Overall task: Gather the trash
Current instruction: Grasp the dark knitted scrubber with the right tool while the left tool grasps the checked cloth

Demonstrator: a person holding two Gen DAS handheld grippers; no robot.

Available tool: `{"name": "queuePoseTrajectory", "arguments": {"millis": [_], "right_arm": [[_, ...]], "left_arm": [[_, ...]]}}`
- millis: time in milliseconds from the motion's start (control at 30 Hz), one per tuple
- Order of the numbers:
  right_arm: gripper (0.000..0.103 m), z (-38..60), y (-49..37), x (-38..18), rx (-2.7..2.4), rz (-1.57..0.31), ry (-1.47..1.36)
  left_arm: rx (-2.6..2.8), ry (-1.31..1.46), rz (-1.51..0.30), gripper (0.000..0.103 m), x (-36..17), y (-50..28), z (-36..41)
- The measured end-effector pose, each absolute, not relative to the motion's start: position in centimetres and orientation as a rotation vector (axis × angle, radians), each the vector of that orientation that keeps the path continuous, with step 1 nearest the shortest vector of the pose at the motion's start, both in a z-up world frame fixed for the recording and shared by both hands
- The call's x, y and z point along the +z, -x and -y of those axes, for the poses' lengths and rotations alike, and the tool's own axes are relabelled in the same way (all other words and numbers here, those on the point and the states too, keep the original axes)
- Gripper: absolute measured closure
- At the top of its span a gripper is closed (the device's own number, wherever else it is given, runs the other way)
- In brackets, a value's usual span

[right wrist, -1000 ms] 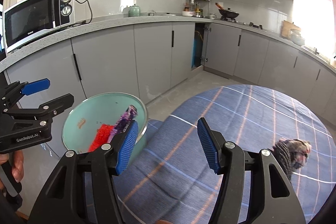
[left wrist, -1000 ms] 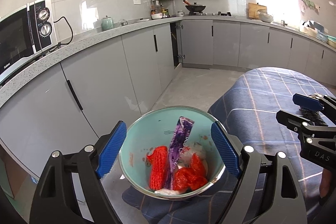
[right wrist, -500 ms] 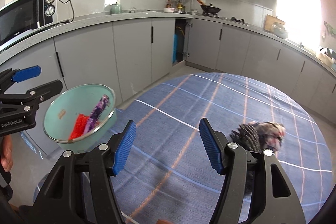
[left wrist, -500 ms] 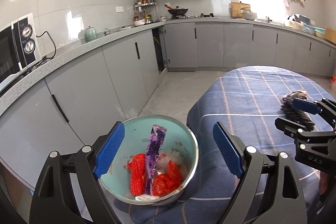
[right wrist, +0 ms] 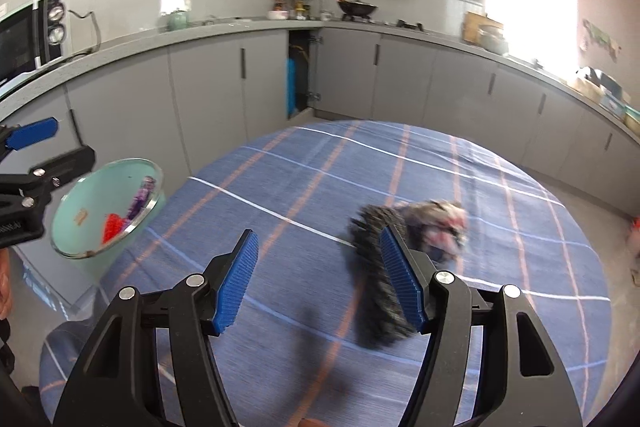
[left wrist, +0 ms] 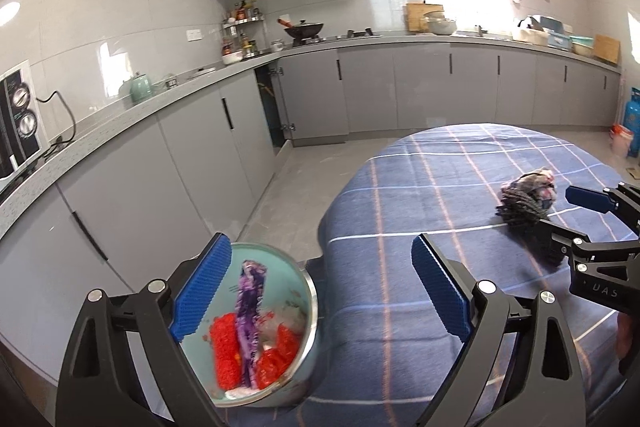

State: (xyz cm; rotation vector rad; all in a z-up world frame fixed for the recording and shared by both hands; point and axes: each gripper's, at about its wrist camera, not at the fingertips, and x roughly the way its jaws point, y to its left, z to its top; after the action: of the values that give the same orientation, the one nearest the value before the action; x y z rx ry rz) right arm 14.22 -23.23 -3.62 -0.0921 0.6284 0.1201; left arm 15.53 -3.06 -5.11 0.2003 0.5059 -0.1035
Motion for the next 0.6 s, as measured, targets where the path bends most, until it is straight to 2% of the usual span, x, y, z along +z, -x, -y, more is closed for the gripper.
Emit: {"name": "queuePoseTrajectory", "arguments": {"millis": [267,533,567,600], "right_arm": [[0.037,27.6,-14.9,-5.2,0.017,-0.709,0.045],[0.038,27.7,-17.0,-7.7,0.032,-0.852,0.033],[0.047,27.7,-17.3,-8.0,0.049,-0.878,0.025],[0.067,27.6,-17.5,-8.3,0.07,-0.896,0.015]], "left_arm": [[-0.18,-0.238,-0.495,0.012,-5.1,-16.8,7.2],[-0.214,-0.257,-0.505,0.011,-5.4,-17.6,9.0],[-0.214,-0.254,-0.51,0.011,-5.5,-17.8,8.9],[-0.215,-0.252,-0.514,0.011,-5.5,-17.9,8.9]]}}
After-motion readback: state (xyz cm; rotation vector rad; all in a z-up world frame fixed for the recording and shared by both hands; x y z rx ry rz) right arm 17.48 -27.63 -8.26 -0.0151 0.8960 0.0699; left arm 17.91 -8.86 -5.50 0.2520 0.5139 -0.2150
